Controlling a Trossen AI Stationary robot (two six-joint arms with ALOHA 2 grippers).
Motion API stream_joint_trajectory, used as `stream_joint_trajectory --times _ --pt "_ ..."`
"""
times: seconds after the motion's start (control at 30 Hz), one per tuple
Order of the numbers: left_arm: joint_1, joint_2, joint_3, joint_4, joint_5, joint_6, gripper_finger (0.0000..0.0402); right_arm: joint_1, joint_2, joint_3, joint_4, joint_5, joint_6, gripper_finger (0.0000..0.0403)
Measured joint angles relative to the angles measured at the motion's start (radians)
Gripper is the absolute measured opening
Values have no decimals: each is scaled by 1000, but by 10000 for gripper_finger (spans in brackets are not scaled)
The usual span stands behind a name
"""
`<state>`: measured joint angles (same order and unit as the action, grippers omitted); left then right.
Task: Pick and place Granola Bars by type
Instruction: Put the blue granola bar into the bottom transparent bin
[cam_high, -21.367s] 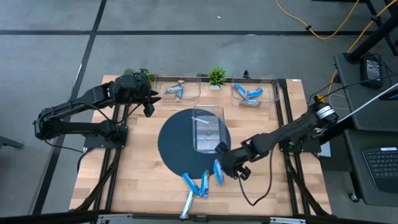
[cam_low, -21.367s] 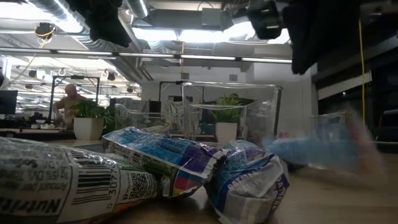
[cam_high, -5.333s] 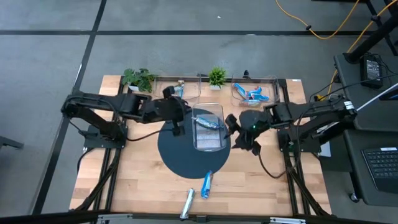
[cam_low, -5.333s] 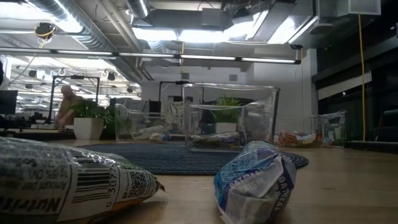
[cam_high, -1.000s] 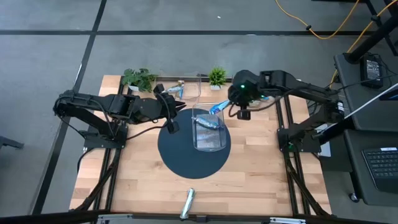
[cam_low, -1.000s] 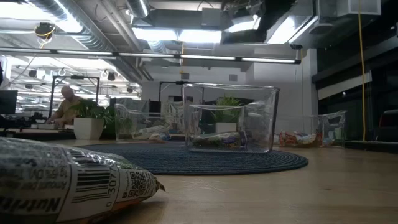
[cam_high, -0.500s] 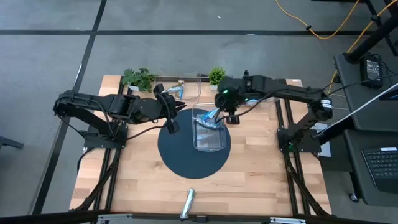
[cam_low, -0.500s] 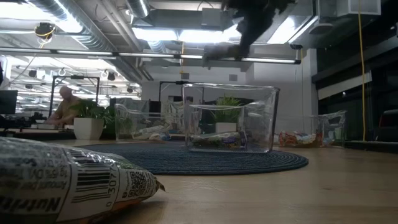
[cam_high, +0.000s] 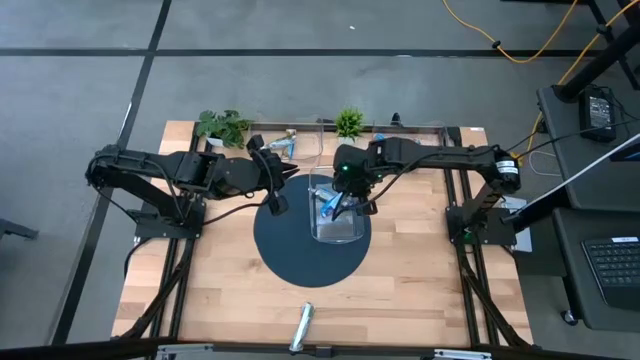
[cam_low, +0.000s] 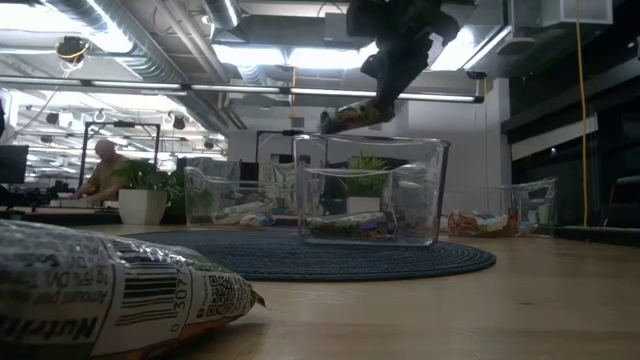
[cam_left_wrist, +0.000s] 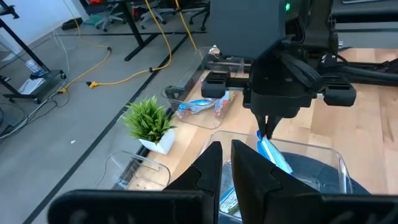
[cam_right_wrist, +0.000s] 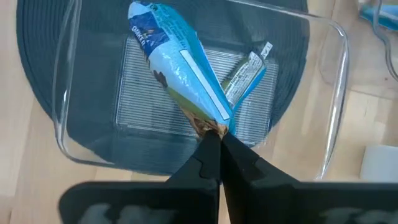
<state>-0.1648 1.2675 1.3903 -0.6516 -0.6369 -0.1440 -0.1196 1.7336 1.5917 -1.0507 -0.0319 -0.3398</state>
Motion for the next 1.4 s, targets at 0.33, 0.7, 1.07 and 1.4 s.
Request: stream_joint_trajectory --times 0.33,0.7,1.07,1.4 --pt "0 0 0 -5 1 0 27 6 11 -105 110 -36 52 6" --pt "0 0 0 -6 11 0 27 27 11 -225 242 -42 71 6" --pt "0 0 -1 -7 11 0 27 26 136 -273 324 -41 67 6" --pt "0 0 -1 -6 31 0 27 26 193 -270 325 -56 68 7"
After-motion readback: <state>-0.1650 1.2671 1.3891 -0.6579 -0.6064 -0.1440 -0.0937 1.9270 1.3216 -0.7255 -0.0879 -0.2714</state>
